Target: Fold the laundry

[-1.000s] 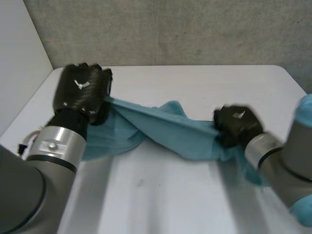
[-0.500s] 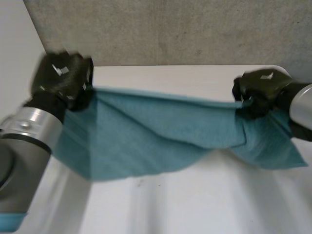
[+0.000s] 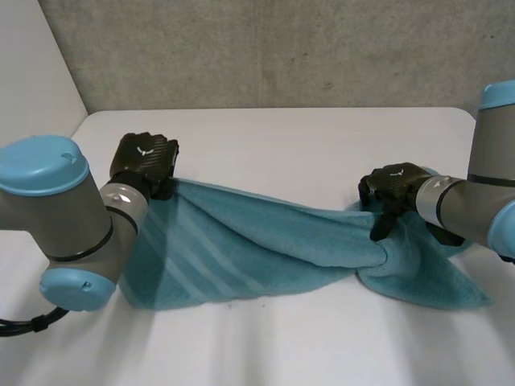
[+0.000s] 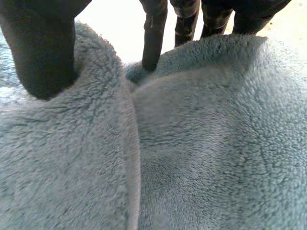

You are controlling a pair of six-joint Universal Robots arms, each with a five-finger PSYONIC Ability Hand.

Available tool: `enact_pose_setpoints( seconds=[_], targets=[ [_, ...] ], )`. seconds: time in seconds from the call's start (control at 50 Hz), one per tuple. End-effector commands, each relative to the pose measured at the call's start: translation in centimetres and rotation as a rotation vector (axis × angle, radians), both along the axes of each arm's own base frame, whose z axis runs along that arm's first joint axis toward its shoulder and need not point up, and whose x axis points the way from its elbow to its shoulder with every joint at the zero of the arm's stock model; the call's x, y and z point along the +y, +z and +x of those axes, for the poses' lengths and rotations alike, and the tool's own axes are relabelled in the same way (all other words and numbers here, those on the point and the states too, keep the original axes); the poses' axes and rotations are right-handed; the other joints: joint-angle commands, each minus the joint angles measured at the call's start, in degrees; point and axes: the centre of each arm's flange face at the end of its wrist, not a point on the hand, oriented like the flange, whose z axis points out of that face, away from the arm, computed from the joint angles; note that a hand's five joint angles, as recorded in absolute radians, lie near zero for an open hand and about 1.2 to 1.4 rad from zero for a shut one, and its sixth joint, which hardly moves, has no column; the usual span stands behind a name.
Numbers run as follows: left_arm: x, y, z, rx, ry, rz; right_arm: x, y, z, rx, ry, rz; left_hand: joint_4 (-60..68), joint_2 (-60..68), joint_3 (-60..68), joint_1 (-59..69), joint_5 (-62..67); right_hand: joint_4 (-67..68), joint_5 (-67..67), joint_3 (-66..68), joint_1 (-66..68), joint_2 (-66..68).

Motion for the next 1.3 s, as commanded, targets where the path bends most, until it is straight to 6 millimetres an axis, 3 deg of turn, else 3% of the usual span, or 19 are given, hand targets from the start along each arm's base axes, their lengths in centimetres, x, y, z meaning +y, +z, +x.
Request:
enact_pose_setpoints(
  seconds=[0.02,0.28,0.4,0.5,0.72,0.94,1.04,1.16,1.22,1.24,1.26,1.3],
  targets=[
    [1.2,-1.2,0.6,-0.022,-0.002,0.047,0.4,1.6,-0.5,-0.074,-0.043,-0.067,11.5,11.28,11.64,16.18,14.52,-6.77,-7.92,-6.8,-5.07,-6.34],
    [3.3,-0.1,1.5,-0.017,-0.004,0.037,3.5,4.8,-3.2,-0.131,-0.112,-0.107,11.5,11.28,11.64,16.18,14.52,-5.25,-6.41,-5.28,-3.55,-4.82],
    [4.5,0.7,1.9,-0.013,-0.01,0.027,3.7,5.0,-4.4,-0.147,-0.158,-0.093,11.5,11.28,11.64,16.18,14.52,-5.76,-6.91,-5.79,-4.06,-5.33],
    [5.5,1.1,2.1,-0.01,-0.019,0.022,3.1,4.5,-6.4,-0.23,-0.24,-0.022,11.5,11.28,11.64,16.18,14.52,-17.62,-18.77,-17.65,-15.91,-17.19],
    [6.1,1.0,2.6,-0.012,-0.011,0.027,2.7,5.5,-10.1,-0.406,-0.299,0.053,11.5,11.28,11.64,16.18,14.52,-15.35,-16.5,-15.37,-13.64,-14.92],
    [6.5,0.8,2.8,-0.016,-0.011,0.034,3.1,3.2,-11.4,-0.44,-0.334,0.15,11.5,11.28,11.64,16.18,14.52,-15.35,-16.5,-15.37,-13.64,-14.92],
    [6.6,0.6,2.9,-0.019,-0.01,0.041,3.2,0.1,-11.4,-0.436,-0.361,0.263,11.5,11.28,11.64,16.18,14.52,-15.01,-16.17,-15.04,-13.31,-14.58],
    [5.9,0.3,3.3,-0.017,0.013,0.043,3.2,-1.0,-11.4,-0.43,-0.365,0.283,11.5,11.28,11.64,16.18,14.52,-12.32,-13.48,-12.35,-10.62,-11.89],
    [5.1,0.1,3.4,-0.012,0.023,0.036,2.5,-1.9,-11.5,-0.429,-0.364,0.284,11.5,11.28,11.64,16.18,14.52,-2.4,-3.55,-2.42,-0.69,-1.97],
    [5.1,0.1,3.4,-0.012,0.023,0.036,2.1,-2.3,-11.5,-0.424,-0.364,0.277,11.5,11.28,11.64,16.18,14.52,9.26,8.11,9.23,10.97,9.69],
    [4.7,-0.5,3.3,-0.016,0.024,0.037,2.1,-2.3,-11.5,-0.424,-0.364,0.277,11.5,11.28,11.64,16.18,14.52,9.38,8.22,9.35,11.08,9.81],
    [4.2,-1.0,3.2,-0.016,0.026,0.038,1.0,-2.1,-11.1,-0.423,-0.334,0.214,11.5,11.28,11.64,16.18,14.52,50.22,49.06,50.19,51.92,50.65]
  ],
)
